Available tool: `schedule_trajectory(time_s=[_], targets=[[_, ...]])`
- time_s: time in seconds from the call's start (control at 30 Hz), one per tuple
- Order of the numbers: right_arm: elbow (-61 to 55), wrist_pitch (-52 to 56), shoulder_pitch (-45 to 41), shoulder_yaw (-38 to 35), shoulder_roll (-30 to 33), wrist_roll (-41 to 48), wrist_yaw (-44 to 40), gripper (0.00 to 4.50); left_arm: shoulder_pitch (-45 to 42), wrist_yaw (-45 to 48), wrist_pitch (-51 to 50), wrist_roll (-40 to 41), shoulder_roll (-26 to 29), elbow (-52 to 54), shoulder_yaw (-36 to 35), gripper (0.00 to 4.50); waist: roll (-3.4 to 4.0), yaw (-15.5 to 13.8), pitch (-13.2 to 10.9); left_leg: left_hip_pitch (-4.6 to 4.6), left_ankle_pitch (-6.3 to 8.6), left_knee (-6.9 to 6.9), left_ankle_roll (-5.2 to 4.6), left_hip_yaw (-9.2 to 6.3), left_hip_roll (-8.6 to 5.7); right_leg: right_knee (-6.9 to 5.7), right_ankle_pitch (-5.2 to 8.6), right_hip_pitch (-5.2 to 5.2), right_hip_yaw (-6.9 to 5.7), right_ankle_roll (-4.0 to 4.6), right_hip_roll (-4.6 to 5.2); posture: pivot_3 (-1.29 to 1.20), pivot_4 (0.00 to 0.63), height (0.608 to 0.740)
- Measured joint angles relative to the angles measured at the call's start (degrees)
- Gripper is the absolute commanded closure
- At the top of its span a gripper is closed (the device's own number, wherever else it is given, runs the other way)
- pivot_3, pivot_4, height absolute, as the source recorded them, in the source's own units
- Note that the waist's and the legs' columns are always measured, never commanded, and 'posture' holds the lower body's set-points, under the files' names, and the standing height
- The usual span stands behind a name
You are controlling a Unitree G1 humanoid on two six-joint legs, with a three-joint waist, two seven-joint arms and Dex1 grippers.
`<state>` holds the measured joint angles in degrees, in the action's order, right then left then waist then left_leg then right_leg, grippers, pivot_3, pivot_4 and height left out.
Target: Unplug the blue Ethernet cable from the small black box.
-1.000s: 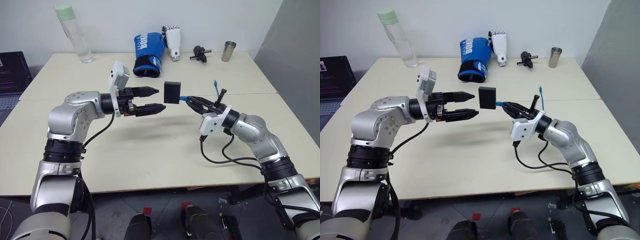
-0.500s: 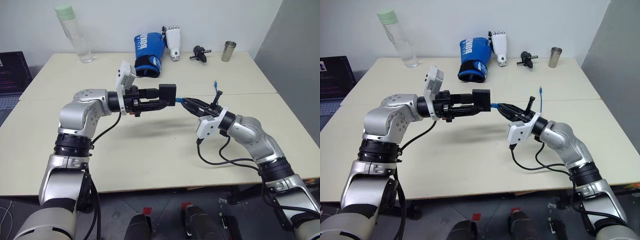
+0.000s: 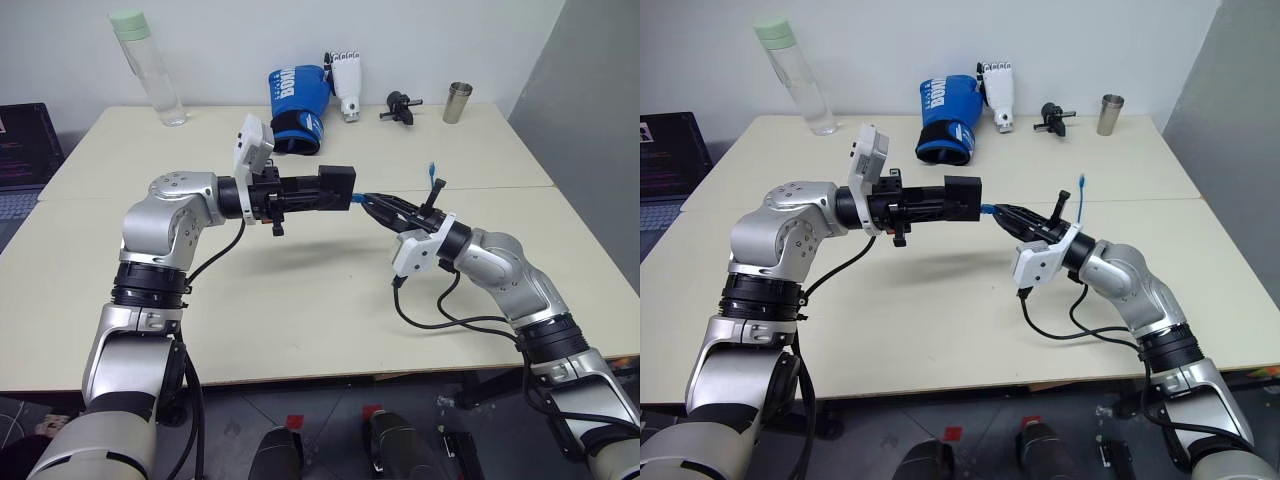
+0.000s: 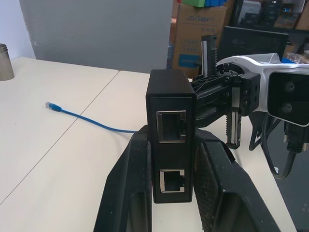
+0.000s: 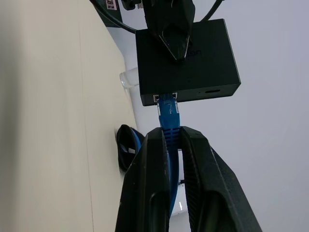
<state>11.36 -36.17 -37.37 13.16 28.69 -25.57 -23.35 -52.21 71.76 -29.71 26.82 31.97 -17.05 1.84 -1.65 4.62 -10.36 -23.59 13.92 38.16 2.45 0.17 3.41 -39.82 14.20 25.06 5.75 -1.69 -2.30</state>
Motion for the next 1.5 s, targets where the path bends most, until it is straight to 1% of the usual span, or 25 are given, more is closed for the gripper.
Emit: schedule_trajectory(time_s=[0.03, 0.1, 0.13, 0.17, 0.2, 0.27, 0.3, 0.33, 0.37, 0.4, 0.47, 0.53, 0.6, 0.63, 0.7, 0.77, 0.9, 1.1, 1.27, 1.5], targets=[[0.0, 0.4, 0.0, 0.1, -0.2, 1.1, -0.8, 3.54, -0.1, 0.1, -0.1, -0.1, 0.0, -0.2, 0.1, 3.72, 0.00, 0.0, 0.0, 0.00, 0.00, 0.00, 0.00, 0.00, 0.00, 0.00, 0.00, 0.00, 0.00, 0.00, 0.00, 0.00, 0.150, 0.740], [-0.7, 1.1, 0.0, 0.8, -0.9, 4.6, -3.3, 2.93, -0.2, 0.3, -0.9, -0.3, 0.2, -0.4, 0.3, 3.72, 0.00, 0.0, 0.0, 0.01, 0.00, 0.00, 0.00, 0.00, 0.00, 0.00, 0.00, 0.00, 0.00, 0.00, -0.01, 0.00, 0.150, 0.740], [-1.4, 1.9, 0.0, 1.2, -1.0, 6.3, -4.7, 2.67, -0.2, 0.4, -1.1, -0.3, 0.3, -0.4, 0.3, 3.72, 0.00, 0.1, 0.0, 0.01, 0.00, 0.00, 0.00, -0.01, 0.00, 0.00, 0.00, 0.00, 0.00, 0.00, -0.01, 0.00, 0.150, 0.740], [-2.1, 2.9, 0.0, 1.4, -1.1, 8.3, -6.4, 2.52, -0.2, 0.6, -1.3, -0.3, 0.4, -0.4, 0.3, 3.72, 0.00, 0.0, 0.0, 0.01, 0.00, 0.00, 0.00, -0.01, 0.00, 0.00, 0.00, 0.00, -0.01, 0.00, -0.01, 0.00, 0.150, 0.740], [-2.9, 4.2, 0.0, 1.5, -1.1, 10.6, -8.3, 2.21, -0.2, 1.0, -1.7, -0.3, 0.4, -0.4, 0.3, 3.72, 0.00, 0.0, 0.0, 0.00, 0.00, 0.00, 0.00, -0.01, 0.00, 0.00, 0.00, -0.01, -0.01, 0.00, -0.01, 0.00, 0.150, 0.740], [-5.4, 8.6, 0.2, 1.5, -0.4, 15.8, -12.6, 1.89, -0.2, 1.4, -3.0, 0.0, 0.6, -0.3, 0.3, 3.72, 0.00, 0.0, 0.0, 0.00, 0.00, 0.00, 0.00, -0.01, 0.00, 0.00, 0.00, -0.01, -0.01, 0.00, 0.00, 0.00, 0.150, 0.740], [-7.5, 11.9, 0.3, 1.5, 0.6, 19.6, -15.7, 1.57, -0.2, 1.6, -3.7, 0.3, 1.0, -0.3, 0.3, 3.72, 0.00, 0.0, 0.0, 0.00, 0.00, 0.00, 0.00, -0.03, 0.01, 0.02, 0.00, -0.02, -0.03, 0.00, 0.00, 0.00, 0.150, 0.740], [-10.1, 16.6, 0.6, 1.2, 1.7, 24.0, -18.8, 1.34, -0.2, 1.8, -4.7, 0.6, 1.6, -0.2, 0.2, 3.72, 0.00, -0.1, 0.0, -0.01, 0.00, 0.00, -0.01, -0.05, 0.01, 0.01, 0.00, -0.02, -0.04, 0.00, 0.00, 0.00, 0.150, 0.740], [-12.5, 21.6, 1.1, 0.7, 2.7, 28.1, -21.3, 1.34, -0.2, 2.3, -5.6, 1.2, 2.3, -0.3, -0.1, 3.72, 0.00, -0.1, 0.0, 0.00, 0.00, -0.01, -0.01, -0.06, 0.02, 0.01, 0.01, -0.02, -0.05, 0.00, 0.00, 0.00, 0.150, 0.740], [-15.1, 29.3, 1.2, -0.4, 4.2, 33.8, -24.1, 1.02, -0.2, 2.8, -6.7, 1.7, 3.1, -0.4, -0.5, 3.72, 0.00, -0.1, 0.0, 0.00, 0.00, -0.01, -0.01, -0.06, 0.03, 0.00, 0.02, -0.02, -0.07, 0.02, 0.00, 0.00, 0.150, 0.740], [-18.6, 43.7, 0.7, -2.8, 6.8, 43.6, -27.6, 0.72, -0.3, 3.3, -9.2, 2.9, 4.0, -1.0, -1.8, 3.72, 0.00, -0.2, 0.0, 0.01, 0.00, 0.00, -0.01, -0.07, 0.03, -0.02, 0.02, -0.03, -0.09, 0.02, 0.00, 0.00, 0.150, 0.740], [-19.1, 59.9, -2.2, -5.0, 8.7, 54.3, -29.6, 0.21, -0.7, 4.6, -12.1, 4.7, 4.6, -2.1, -2.4, 3.72, 0.02, -0.1, 0.0, 0.04, -0.02, 0.02, -0.04, -0.03, 0.03, -0.09, 0.03, -0.01, -0.07, 0.03, 0.00, 0.00, 0.150, 0.740], [-18.1, 75.8, -7.7, -7.7, 10.7, 65.2, -31.7, 0.21, -1.3, 6.2, -14.7, 6.4, 4.8, -3.4, -3.0, 3.72, 0.03, -0.1, 0.0, 0.06, -0.08, 0.00, -0.15, -0.04, 0.03, -0.11, 0.04, 0.00, -0.10, 0.03, -0.01, 0.00, 0.150, 0.740], [-17.2, 81.1, -10.4, -9.0, 11.1, 68.6, -32.2, 0.21, -1.4, 6.7, -15.7, 7.1, 4.9, -3.9, -3.4, 3.72, 0.03, -0.1, 0.0, 0.08, -0.11, -0.03, -0.19, -0.07, 0.05, -0.11, 0.05, -0.01, -0.13, 0.04, -0.03, 0.00, 0.150, 0.740], [-14.9, 87.5, -14.5, -10.8, 11.0, 72.3, -32.9, 0.21, -1.7, 7.4, -17.4, 8.2, 5.0, -4.2, -3.8, 3.72, 0.02, -0.1, 0.0, 0.11, -0.11, -0.08, -0.20, -0.11, 0.07, -0.10, 0.08, -0.02, -0.16, 0.08, -0.09, 0.00, 0.150, 0.740], [-11.9, 90.1, -16.1, -11.1, 9.5, 72.6, -32.8, 0.21, -1.7, 7.8, -19.2, 9.4, 5.0, -4.2, -4.2, 3.72, 0.02, -0.1, 0.0, 0.10, -0.10, -0.10, -0.20, -0.11, 0.08, -0.10, 0.09, 0.00, -0.16, 0.09, -0.10, 0.00, 0.150, 0.740], [-7.7, 93.5, -16.9, -10.6, 5.5, 72.9, -32.6, 0.21, -1.3, 7.6, -22.0, 11.5, 4.6, -3.5, -4.9, 3.72, 0.03, 0.0, 0.0, -0.14, -0.10, -0.10, -0.20, -0.08, 0.08, -0.10, 0.09, 0.23, -0.13, 0.10, -0.10, 0.00, 0.150, 0.740], [-5.3, 94.1, -19.2, -8.9, 2.3, 71.2, -33.2, 0.21, -0.6, 6.3, -23.6, 12.7, 4.0, -3.0, -5.6, 3.72, 0.03, 0.0, 0.0, -0.25, -0.10, -0.10, -0.20, -0.11, 0.08, -0.03, 0.09, 0.26, -0.17, 0.10, -0.10, 0.00, 0.150, 0.740], [-1.7, 95.2, -20.8, -8.4, 1.1, 70.1, -34.4, 0.21, -0.6, 6.2, -23.6, 12.8, 3.8, -2.8, -5.7, 3.72, 0.03, 0.0, 0.0, -0.24, -0.10, -0.10, -0.20, -0.12, 0.08, -0.04, 0.09, 0.26, -0.18, 0.10, -0.10, 0.00, 0.150, 0.740], [0.2, 95.7, -22.2, -7.2, -0.1, 68.8, -37.5, 0.21, -0.6, 6.1, -23.6, 13.3, 3.8, -2.5, -5.8, 3.72, 0.03, 0.0, 0.0, -0.24, -0.10, -0.10, -0.20, -0.12, 0.08, -0.03, 0.09, 0.27, -0.18, 0.10, -0.10, 0.00, 0.150, 0.740]])
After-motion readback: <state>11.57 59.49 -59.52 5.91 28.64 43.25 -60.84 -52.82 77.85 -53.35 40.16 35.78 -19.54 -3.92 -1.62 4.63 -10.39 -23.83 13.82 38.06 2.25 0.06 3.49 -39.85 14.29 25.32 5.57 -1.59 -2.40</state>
